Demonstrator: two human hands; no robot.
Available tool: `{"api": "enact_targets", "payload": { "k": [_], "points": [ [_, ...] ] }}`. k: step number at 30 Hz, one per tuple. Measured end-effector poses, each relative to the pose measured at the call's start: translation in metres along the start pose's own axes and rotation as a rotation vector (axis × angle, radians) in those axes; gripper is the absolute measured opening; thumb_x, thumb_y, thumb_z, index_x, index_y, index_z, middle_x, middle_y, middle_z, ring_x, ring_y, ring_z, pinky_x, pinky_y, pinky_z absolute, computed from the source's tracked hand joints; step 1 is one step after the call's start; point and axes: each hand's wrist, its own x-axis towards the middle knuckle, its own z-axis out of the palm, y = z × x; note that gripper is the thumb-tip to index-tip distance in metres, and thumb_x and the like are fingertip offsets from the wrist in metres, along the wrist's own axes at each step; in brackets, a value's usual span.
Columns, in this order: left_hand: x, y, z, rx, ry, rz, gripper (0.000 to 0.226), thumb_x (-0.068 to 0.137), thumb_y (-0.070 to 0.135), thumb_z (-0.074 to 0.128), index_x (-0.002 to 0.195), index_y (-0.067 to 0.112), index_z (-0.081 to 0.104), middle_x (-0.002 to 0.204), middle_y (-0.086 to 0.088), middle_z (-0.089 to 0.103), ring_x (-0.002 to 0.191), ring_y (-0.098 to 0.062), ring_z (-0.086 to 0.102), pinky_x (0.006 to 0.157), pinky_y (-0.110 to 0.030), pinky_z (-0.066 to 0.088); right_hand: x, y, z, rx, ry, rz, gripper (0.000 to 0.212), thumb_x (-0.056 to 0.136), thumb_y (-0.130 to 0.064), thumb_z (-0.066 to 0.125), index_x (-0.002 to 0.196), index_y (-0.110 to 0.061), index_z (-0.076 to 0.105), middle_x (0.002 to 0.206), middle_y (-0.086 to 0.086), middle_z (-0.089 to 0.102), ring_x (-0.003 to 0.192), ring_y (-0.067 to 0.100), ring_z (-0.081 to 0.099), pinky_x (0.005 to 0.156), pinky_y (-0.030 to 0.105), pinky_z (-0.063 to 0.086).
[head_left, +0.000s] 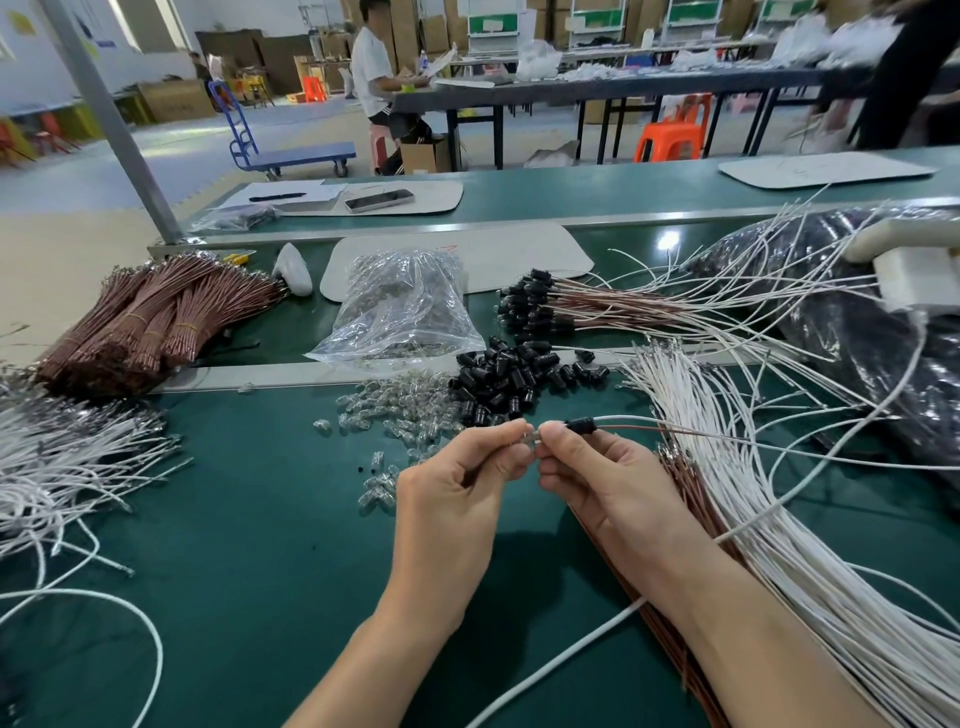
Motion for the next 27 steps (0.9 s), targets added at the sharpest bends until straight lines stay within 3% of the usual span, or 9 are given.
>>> {"api": "enact_targets", "payload": {
  "k": [7,14,17,20,27],
  "points": [
    [0.0006,-0.0013,-0.0014,-0.030,-0.016,-0.012,0.029,0.090,0.002,0.071,0.102,0.028,0.078,0.095,0.007,0.079,0.090,-0.014,0.075,0.084,-0.021,0.057,-0.0012,-0.0006,0.0010,0.002,-0.031,0.017,0.014,0.071,-0.025,0.076,0.075,-0.013,0.082,0.077,0.007,0.074,0.066,0.008,0.068,0.063,0.017,0.057],
    [0.0019,-0.0023,-0.0025,-0.001,-0.046,0.059,0.024,0.091,0.010,0.071,0.107,0.027,0.077,0.099,0.010,0.078,0.095,-0.009,0.074,0.087,-0.020,0.055,-0.0011,-0.0019,0.0001,0.001,-0.041,0.032,0.017,0.071,-0.027,0.077,0.076,-0.012,0.082,0.078,0.007,0.073,0.067,0.009,0.067,0.063,0.018,0.057],
    [0.0030,-0.0030,-0.0040,0.065,-0.074,0.123,0.027,0.091,0.022,0.070,0.115,0.033,0.071,0.104,0.016,0.076,0.099,-0.007,0.073,0.089,-0.019,0.055,-0.0002,-0.0016,0.0009,0.016,-0.038,0.034,0.019,0.070,-0.026,0.078,0.078,-0.010,0.081,0.077,0.008,0.072,0.065,0.009,0.067,0.061,0.017,0.056],
    [0.0029,-0.0053,-0.0044,0.158,-0.107,0.169,0.035,0.091,0.020,0.072,0.122,0.035,0.067,0.107,0.022,0.074,0.099,-0.002,0.072,0.089,-0.018,0.054,0.0002,-0.0021,0.0008,0.025,-0.053,0.035,0.020,0.068,-0.026,0.079,0.079,-0.009,0.081,0.078,0.009,0.073,0.065,0.010,0.067,0.061,0.018,0.057],
    [0.0035,-0.0052,-0.0077,0.320,-0.071,0.271,0.022,0.093,0.026,0.069,0.113,0.035,0.066,0.107,0.026,0.071,0.094,0.005,0.070,0.085,-0.011,0.052,-0.0003,-0.0008,-0.0003,0.000,-0.081,0.042,0.025,0.067,-0.031,0.082,0.079,-0.010,0.080,0.080,0.010,0.073,0.064,0.011,0.067,0.062,0.018,0.056]
  ]
}}
